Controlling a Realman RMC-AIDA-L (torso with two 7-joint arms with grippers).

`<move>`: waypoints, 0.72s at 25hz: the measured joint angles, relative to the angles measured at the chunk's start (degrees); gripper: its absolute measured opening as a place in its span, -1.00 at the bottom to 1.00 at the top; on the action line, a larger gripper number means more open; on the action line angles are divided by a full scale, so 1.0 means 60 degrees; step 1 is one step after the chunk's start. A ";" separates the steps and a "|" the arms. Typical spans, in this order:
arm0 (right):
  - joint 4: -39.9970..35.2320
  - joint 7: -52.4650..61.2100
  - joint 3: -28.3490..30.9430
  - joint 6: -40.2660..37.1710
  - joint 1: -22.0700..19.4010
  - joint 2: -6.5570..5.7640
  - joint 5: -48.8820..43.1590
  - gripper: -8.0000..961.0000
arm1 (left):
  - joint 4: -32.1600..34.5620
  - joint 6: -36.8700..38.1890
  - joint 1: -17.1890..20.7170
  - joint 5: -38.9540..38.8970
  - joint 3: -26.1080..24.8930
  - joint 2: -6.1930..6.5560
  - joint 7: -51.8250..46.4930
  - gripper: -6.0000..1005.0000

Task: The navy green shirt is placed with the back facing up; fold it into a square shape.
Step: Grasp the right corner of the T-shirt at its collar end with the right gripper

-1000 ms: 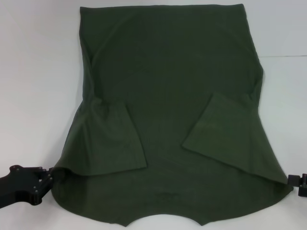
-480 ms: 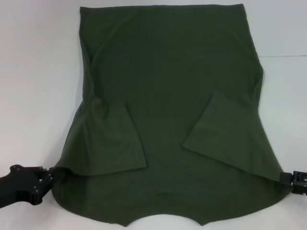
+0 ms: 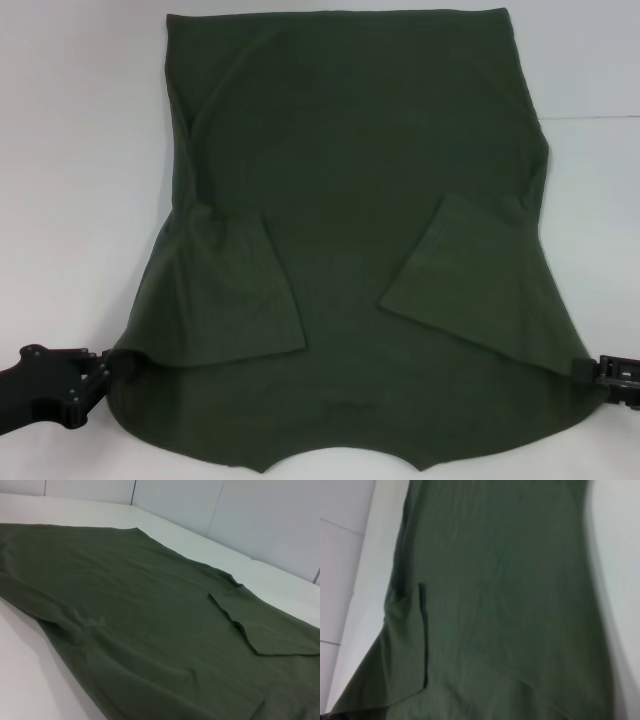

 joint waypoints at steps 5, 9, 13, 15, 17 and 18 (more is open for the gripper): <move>0.0003 -0.0058 0.0050 -0.0321 0.0099 0.0112 0.0063 0.93 | -0.0033 0.0007 0.0000 0.0000 -0.0009 0.0001 0.0029 -0.96; 0.0003 -0.0125 0.0150 -0.0620 0.0167 0.0153 0.0074 0.93 | -0.0093 -0.0039 -0.0011 0.0001 -0.0009 0.0013 0.0048 -0.96; 0.0001 -0.0095 0.0156 -0.0536 0.0075 0.0146 0.0030 0.93 | -0.0103 -0.0062 -0.0010 0.0000 0.0003 0.0015 0.0067 -0.96; -0.0001 -0.0069 0.0163 -0.0473 0.0014 0.0117 0.0026 0.93 | -0.0115 -0.0066 -0.0001 0.0000 0.0005 0.0015 0.0074 -0.96; -0.0001 -0.0053 0.0171 -0.0429 -0.0029 0.0090 0.0018 0.93 | -0.0124 -0.0067 0.0001 0.0000 0.0007 0.0015 0.0083 -0.96; -0.0001 -0.0048 0.0175 -0.0405 -0.0046 0.0080 0.0013 0.93 | -0.0127 -0.0067 0.0001 0.0000 0.0007 0.0015 0.0086 -0.96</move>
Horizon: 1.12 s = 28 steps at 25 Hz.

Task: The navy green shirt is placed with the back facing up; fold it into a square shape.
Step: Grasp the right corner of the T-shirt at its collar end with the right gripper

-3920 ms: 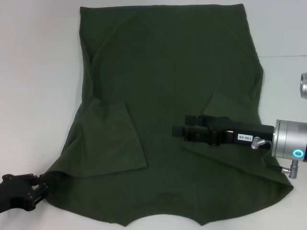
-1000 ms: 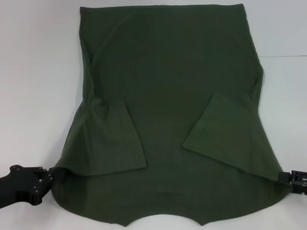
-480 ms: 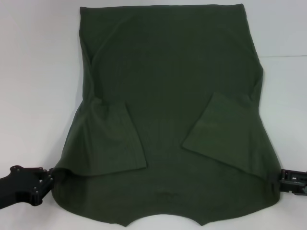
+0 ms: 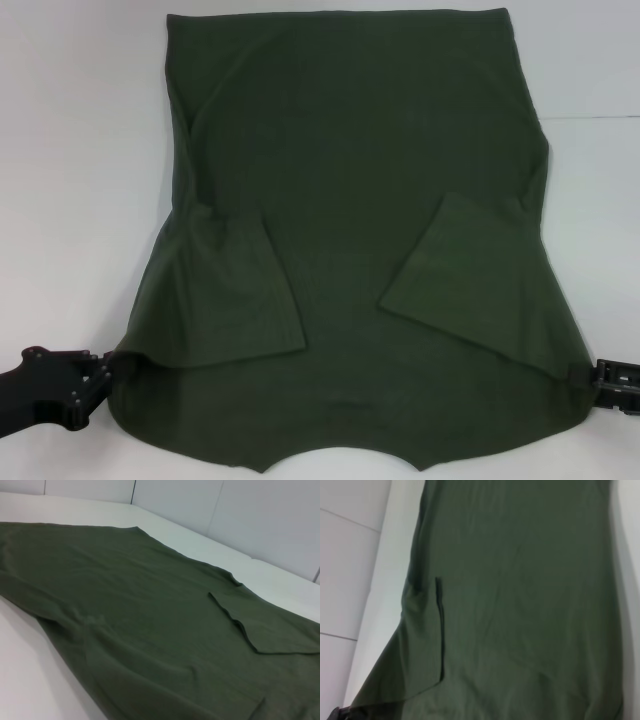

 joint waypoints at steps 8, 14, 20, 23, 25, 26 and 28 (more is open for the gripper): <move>0.0000 0.0042 0.0002 0.0357 -0.0012 -0.0041 -0.0061 0.93 | -0.0068 0.0002 -0.0013 0.0000 -0.0036 0.0013 0.0077 -0.96; 0.0125 0.0047 -0.0073 0.0390 0.0101 -0.0028 -0.0069 0.93 | -0.0079 -0.0004 -0.0017 0.0000 -0.0031 0.0015 0.0086 -0.96; 0.0200 0.0057 -0.0013 0.0369 0.0116 -0.0029 -0.0069 0.82 | -0.0079 -0.0004 -0.0017 0.0000 -0.0039 0.0021 0.0103 -0.96; 0.0218 0.0067 0.0000 0.0473 0.0116 -0.0028 -0.0069 0.65 | -0.0079 -0.0003 -0.0017 0.0000 -0.0046 0.0025 0.0102 -0.96; 0.0220 0.0080 0.0002 0.0556 0.0118 -0.0027 -0.0069 0.50 | -0.0079 -0.0002 -0.0017 0.0000 -0.0060 0.0027 0.0102 -0.96; 0.0215 0.0096 -0.0007 0.0593 0.0122 -0.0023 -0.0069 0.43 | -0.0078 -0.0002 -0.0016 0.0000 -0.0068 0.0028 0.0102 -0.96; 0.0204 0.0137 -0.0060 0.0679 0.0154 -0.0017 -0.0070 0.23 | -0.0078 -0.0001 -0.0017 0.0000 -0.0075 0.0029 0.0102 -0.96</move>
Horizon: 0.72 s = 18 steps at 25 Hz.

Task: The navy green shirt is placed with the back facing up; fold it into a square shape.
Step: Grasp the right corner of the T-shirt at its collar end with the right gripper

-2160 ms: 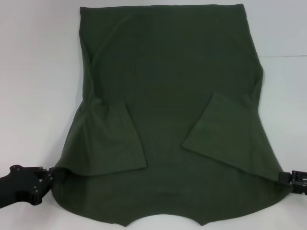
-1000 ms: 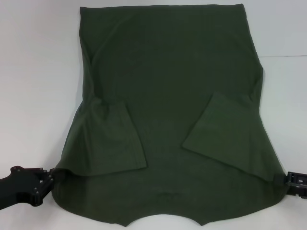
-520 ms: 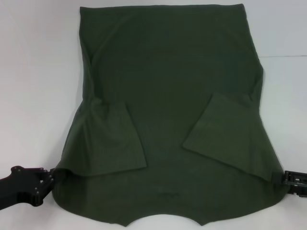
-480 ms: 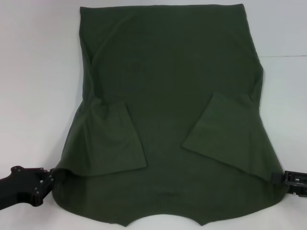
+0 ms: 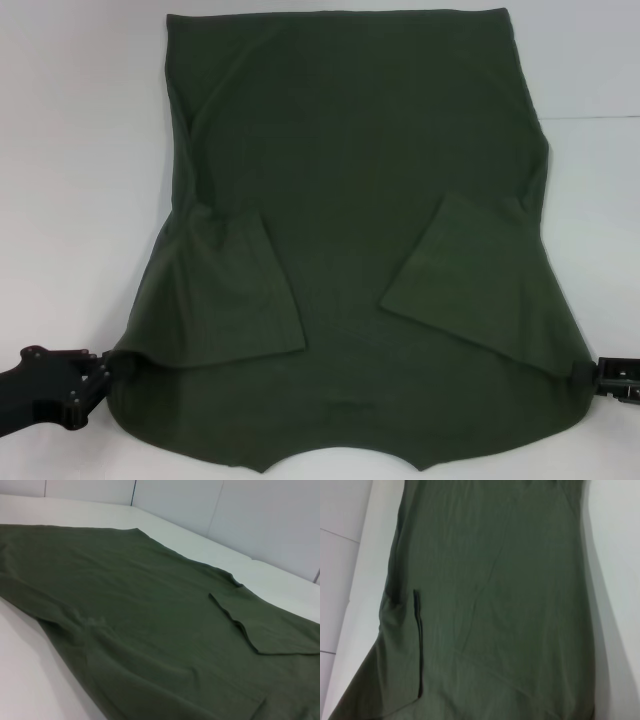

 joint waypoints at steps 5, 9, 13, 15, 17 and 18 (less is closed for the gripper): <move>0.0020 0.0015 -0.0015 0.0069 0.0106 0.0003 -0.0169 -0.15 | 0.0000 0.0002 0.0000 0.0000 0.0000 0.0000 0.0000 -0.96; 0.0020 0.0018 0.0011 0.0081 0.0115 0.0004 -0.0201 -0.34 | 0.0001 0.0002 0.0000 0.0000 0.0000 0.0000 -0.0002 -0.96; -0.0010 0.0016 0.0026 0.0094 0.0033 0.0029 -0.0203 -0.53 | 0.0001 -0.0004 0.0000 0.0000 0.0002 0.0000 -0.0011 -0.96; -0.0001 -0.0018 0.0034 0.0128 -0.0004 0.0029 -0.0203 -0.68 | 0.0001 -0.0007 -0.0004 0.0000 0.0002 0.0000 -0.0039 -0.96; 0.0026 -0.0111 0.0037 0.0162 -0.0042 0.0029 -0.0202 -0.89 | 0.0001 -0.0005 -0.0005 0.0000 0.0002 0.0000 -0.0053 -0.96; 0.0026 -0.0188 0.0046 0.0170 -0.0074 0.0033 -0.0192 -0.89 | 0.0002 0.0008 -0.0006 -0.0001 0.0002 0.0000 -0.0082 -0.96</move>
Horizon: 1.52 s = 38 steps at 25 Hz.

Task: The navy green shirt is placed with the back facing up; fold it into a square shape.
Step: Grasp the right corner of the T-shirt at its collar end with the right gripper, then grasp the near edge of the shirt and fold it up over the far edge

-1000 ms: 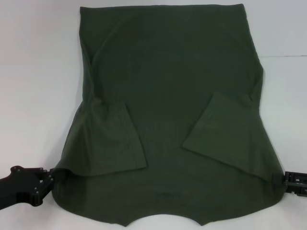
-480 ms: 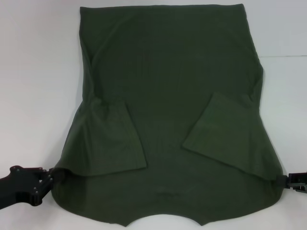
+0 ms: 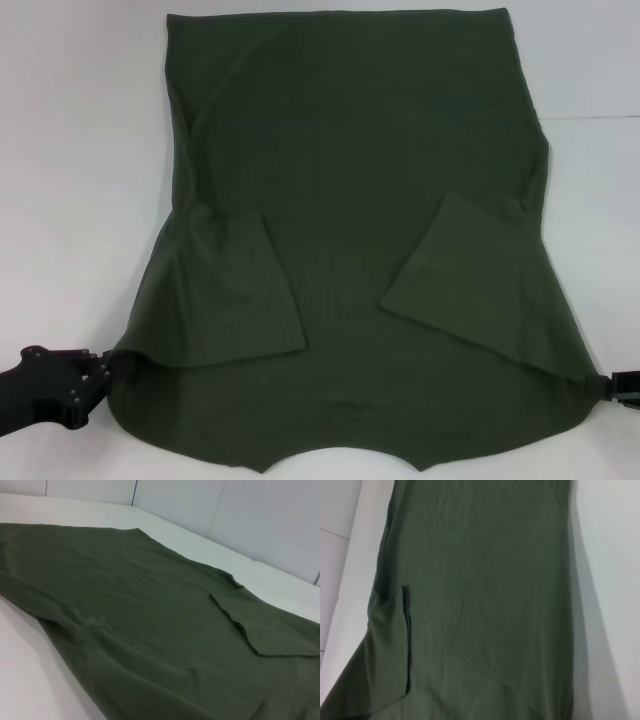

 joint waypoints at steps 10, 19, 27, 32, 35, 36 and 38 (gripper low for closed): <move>0.0005 -0.1387 0.1055 -0.0734 -0.0557 0.0059 0.0056 -0.89 | 0.0557 0.0590 0.0056 0.0077 -0.0024 0.0042 -0.2121 -0.96; 0.0005 -0.2445 0.1879 -0.1430 -0.1201 0.0030 0.0035 -0.89 | 0.0879 0.0766 0.0344 0.0244 -0.0121 0.0042 -0.3105 -0.96; -0.0042 -0.3009 0.2437 -0.2084 -0.1711 -0.0050 0.0008 -0.89 | 0.1055 0.1687 0.0807 0.0251 -0.0738 0.0025 -0.3245 -0.96; -0.0077 -0.3206 0.2475 -0.2307 -0.1963 -0.0082 0.0004 -0.89 | 0.1054 0.2221 0.1020 0.0313 -0.0806 -0.0005 -0.3250 -0.96; -0.0079 -0.3322 0.2492 -0.2366 -0.2137 -0.0101 0.0002 -0.89 | 0.1045 0.2501 0.1118 0.0452 -0.1038 -0.0015 -0.3221 -0.96; -0.0072 -0.3367 0.2519 -0.2401 -0.2197 -0.0111 0.0000 -0.89 | 0.1029 0.2636 0.1158 0.0474 -0.1159 -0.0016 -0.3167 -0.96; -0.0055 -0.3434 0.2586 -0.2461 -0.2289 -0.0114 -0.0009 -0.89 | 0.1019 0.2847 0.1232 0.0480 -0.1285 -0.0015 -0.3087 -0.96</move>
